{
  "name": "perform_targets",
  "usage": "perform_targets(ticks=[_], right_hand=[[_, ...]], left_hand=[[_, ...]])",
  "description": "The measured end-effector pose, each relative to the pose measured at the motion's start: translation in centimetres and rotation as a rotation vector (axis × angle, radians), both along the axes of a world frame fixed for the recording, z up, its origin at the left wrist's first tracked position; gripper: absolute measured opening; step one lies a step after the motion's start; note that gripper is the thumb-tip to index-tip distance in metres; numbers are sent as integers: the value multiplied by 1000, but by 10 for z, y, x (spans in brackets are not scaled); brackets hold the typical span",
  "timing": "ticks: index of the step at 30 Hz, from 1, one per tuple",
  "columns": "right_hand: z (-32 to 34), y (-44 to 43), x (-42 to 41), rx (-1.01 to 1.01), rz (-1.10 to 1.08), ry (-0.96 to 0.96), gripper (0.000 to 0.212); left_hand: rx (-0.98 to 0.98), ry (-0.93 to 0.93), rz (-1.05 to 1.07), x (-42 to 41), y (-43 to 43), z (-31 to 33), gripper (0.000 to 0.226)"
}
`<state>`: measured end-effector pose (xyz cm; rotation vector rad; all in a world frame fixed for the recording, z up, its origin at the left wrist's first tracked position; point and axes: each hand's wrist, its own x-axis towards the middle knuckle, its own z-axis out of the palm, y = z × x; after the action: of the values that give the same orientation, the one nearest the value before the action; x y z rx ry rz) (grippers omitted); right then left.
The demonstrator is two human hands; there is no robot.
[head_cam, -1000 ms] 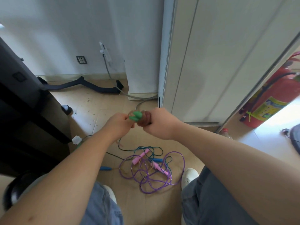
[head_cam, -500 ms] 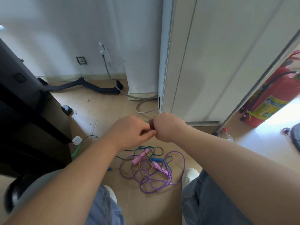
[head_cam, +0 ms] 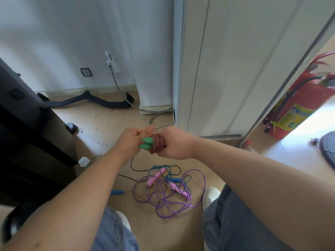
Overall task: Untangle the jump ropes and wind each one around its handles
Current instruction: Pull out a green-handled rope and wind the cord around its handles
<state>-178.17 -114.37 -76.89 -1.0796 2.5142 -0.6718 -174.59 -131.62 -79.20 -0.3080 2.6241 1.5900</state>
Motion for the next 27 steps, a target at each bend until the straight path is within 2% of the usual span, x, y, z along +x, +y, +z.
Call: perform_targets(ticks=[3, 4, 6, 8, 12, 14, 18, 20, 22, 25, 27], right_hand=[[0, 1, -5, -81, -158, -65, 7], [0, 2, -7, -122, -216, -79, 2], [2, 4, -11, -194, -328, -98, 13], [-1, 6, -16, -157, -376, -76, 14], [-13, 6, -19, 21, -388, 76, 16], [-15, 5, -16, 82, -388, 168, 13], [-14, 3, -9, 158, -314, 448, 19], [-17, 0, -8, 159, -243, 534, 21], [-19, 0, -6, 137, -177, 534, 35], [-18, 2, -3, 122, -122, 415, 69], [-13, 2, -4, 49, -143, 306, 71]], left_hand=[[176, -59, 169, 0, 15, 0, 19], [192, -14, 176, 0, 18, 2, 18], [229, 59, 120, 2, 22, 7, 18], [236, 56, 92, 4, 25, 8, 19], [245, -20, 93, 7, 28, 3, 17], [344, -61, 109, 7, 29, 6, 16], [603, -119, 214, 6, 31, 11, 24], [609, -118, 262, 6, 28, 11, 29], [575, -98, 304, 5, 25, 10, 27], [496, -34, 297, 6, 19, 12, 19], [402, 14, 271, 8, 16, 15, 15]])
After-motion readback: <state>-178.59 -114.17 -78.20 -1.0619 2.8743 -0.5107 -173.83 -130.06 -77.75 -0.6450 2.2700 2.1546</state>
